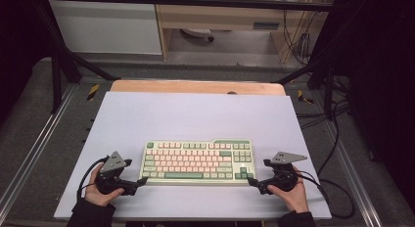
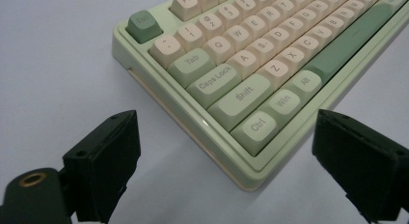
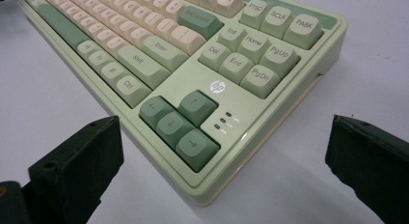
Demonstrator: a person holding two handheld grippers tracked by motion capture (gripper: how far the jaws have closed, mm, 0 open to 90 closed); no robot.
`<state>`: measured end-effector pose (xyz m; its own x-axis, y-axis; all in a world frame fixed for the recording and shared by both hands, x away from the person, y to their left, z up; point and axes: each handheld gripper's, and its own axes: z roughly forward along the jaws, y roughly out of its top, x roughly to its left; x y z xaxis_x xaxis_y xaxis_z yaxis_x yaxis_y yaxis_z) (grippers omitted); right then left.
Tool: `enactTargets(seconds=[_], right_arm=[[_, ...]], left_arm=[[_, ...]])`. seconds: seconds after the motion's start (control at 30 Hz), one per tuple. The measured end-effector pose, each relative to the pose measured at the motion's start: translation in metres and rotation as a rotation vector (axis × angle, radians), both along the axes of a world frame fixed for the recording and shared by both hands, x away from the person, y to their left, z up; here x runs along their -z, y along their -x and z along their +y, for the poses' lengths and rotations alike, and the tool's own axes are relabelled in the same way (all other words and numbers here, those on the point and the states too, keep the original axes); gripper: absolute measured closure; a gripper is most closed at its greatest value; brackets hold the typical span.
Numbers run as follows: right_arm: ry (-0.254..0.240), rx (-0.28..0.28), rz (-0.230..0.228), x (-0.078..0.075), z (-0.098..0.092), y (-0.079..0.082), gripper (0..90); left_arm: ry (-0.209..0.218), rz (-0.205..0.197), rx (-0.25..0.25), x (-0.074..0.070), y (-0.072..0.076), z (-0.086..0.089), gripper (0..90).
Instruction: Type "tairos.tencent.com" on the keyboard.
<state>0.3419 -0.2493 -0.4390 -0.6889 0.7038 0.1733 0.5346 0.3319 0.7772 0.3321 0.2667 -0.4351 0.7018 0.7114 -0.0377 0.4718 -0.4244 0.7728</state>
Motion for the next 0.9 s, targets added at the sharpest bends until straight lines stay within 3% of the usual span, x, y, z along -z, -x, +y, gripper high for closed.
enactTargets(seconds=[0.9], right_arm=[[-0.001, 0.004, -0.007, -0.002, 0.000, 0.001, 0.5]], left_arm=[[-0.014, -0.021, 0.004, -0.011, 0.003, -0.016, 11.5]])
